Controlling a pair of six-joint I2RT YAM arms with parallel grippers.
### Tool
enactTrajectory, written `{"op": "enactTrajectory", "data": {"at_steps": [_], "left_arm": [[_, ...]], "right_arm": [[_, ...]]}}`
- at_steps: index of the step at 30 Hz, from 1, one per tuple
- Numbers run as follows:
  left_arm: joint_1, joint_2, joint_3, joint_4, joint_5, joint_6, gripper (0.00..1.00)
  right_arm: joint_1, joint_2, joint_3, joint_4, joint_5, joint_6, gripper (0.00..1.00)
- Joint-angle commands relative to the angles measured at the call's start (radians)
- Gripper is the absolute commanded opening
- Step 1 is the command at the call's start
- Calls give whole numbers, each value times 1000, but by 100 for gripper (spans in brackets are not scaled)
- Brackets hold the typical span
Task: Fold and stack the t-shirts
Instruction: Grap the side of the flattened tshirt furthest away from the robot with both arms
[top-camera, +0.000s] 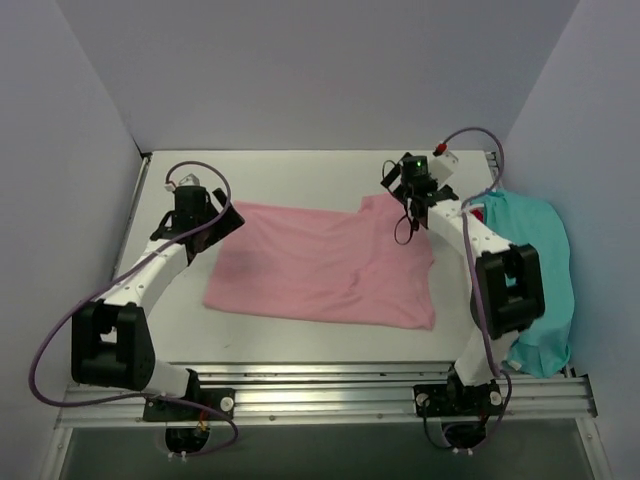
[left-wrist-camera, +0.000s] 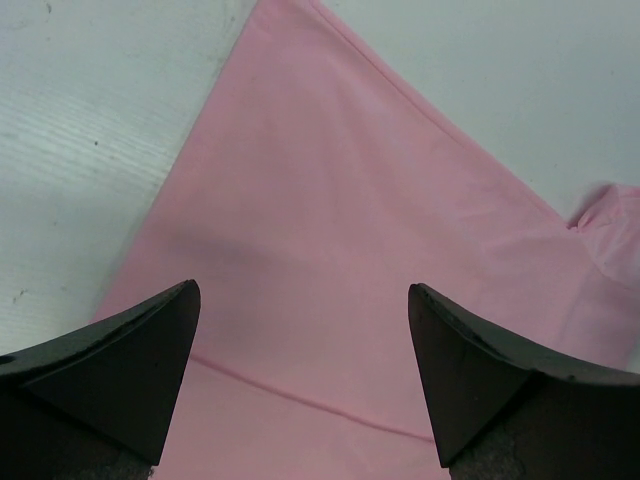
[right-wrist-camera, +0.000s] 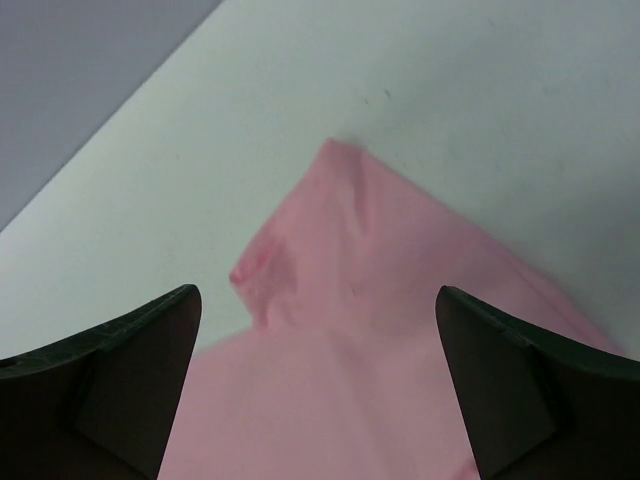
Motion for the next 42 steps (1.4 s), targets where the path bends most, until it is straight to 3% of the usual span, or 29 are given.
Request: {"op": "enactTrajectory", "data": {"at_steps": [1, 3, 7, 10, 22, 29, 32, 35, 36, 37, 41, 42], "left_arm": [[18, 54, 73, 153, 49, 46, 94], [32, 92, 74, 179, 49, 61, 94], [75, 152, 73, 217, 104, 83, 94], [112, 197, 77, 242, 142, 90, 94], [145, 283, 86, 311, 200, 81, 95], [145, 312, 85, 323, 202, 72, 95], [145, 326, 96, 319, 202, 69, 95], [145, 330, 102, 319, 202, 69, 95], [145, 330, 102, 319, 201, 71, 95], [145, 330, 105, 319, 199, 71, 95], [150, 358, 141, 308, 187, 78, 95], [152, 370, 157, 303, 175, 80, 95]], "right_arm": [[-39, 230, 250, 41, 42, -136, 100], [-62, 334, 420, -11, 88, -173, 100], [-95, 568, 597, -57, 71, -196, 99], [-108, 654, 654, -63, 58, -193, 99], [-99, 649, 493, 39, 21, -135, 96], [-76, 613, 432, 61, 4, -116, 87], [-61, 616, 429, 69, 2, -115, 79], [-58, 636, 443, 64, -8, -118, 64], [-59, 645, 447, 64, -8, -119, 54], [-61, 650, 450, 64, -5, -122, 50], [-73, 676, 469, 56, -16, -119, 3], [-75, 679, 470, 55, -16, -119, 2]]}}
